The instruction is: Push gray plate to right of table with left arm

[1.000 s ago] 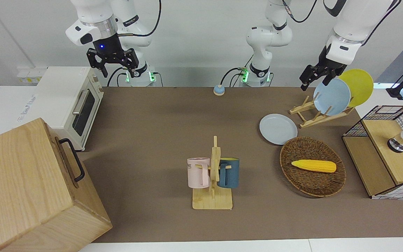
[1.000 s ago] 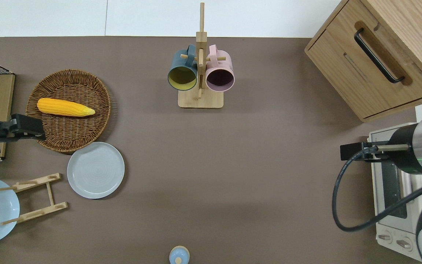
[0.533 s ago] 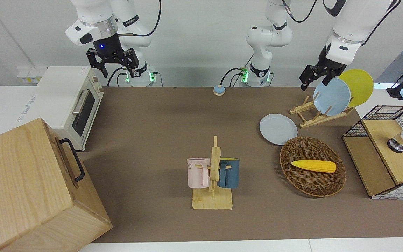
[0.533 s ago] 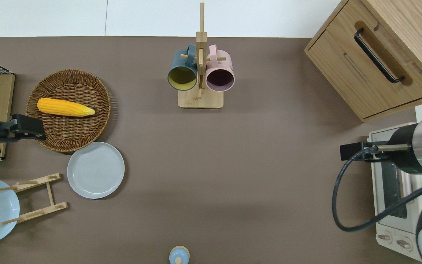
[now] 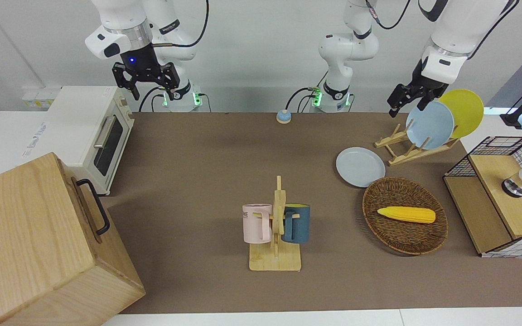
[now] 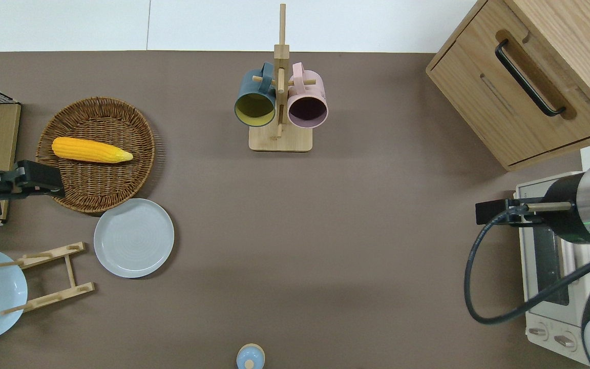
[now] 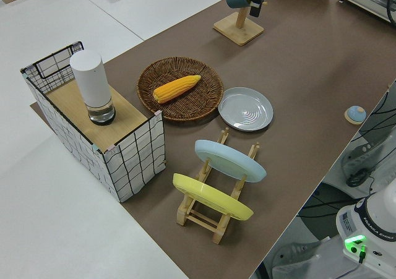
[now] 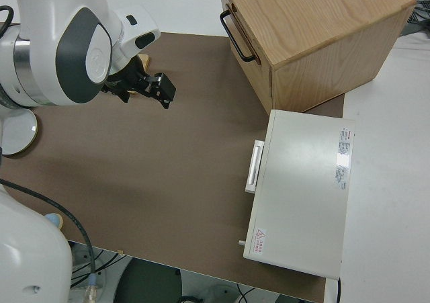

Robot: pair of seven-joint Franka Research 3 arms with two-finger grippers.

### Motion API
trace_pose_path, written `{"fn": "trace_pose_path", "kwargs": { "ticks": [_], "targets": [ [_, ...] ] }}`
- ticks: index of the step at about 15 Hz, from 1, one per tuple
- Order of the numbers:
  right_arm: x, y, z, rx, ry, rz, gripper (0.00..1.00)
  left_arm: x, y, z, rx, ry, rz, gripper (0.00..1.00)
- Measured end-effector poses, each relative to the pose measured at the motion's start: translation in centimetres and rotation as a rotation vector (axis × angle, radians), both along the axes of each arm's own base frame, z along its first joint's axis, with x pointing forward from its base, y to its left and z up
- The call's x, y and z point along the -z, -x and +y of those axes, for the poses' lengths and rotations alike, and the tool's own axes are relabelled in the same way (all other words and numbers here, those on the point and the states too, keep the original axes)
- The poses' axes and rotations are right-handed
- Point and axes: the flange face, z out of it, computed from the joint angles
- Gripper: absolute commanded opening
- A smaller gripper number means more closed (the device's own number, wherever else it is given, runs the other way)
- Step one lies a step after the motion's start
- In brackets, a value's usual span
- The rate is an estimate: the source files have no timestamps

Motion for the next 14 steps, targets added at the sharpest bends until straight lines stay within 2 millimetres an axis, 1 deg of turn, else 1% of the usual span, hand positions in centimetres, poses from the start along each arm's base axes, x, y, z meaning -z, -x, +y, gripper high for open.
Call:
{"fn": "trace_pose_path", "kwargs": {
  "ticks": [3,8,11,14],
  "targets": [
    [0.0,0.0,0.0,0.000,0.000,0.000,0.996,1.0,0.0,-0.1,0.002,-0.001,0.019,0.99],
    [0.0,0.0,0.0,0.000,0.000,0.000,0.996,4.9,-0.1,0.1,-0.001,0.002,0.044,0.98],
    [0.0,0.0,0.0,0.000,0.000,0.000,0.996,9.1,0.2,1.6,0.042,0.007,0.061,0.98],
    [0.0,0.0,0.0,0.000,0.000,0.000,0.996,11.9,1.5,2.6,0.083,0.014,0.080,0.97]
  ]
}}
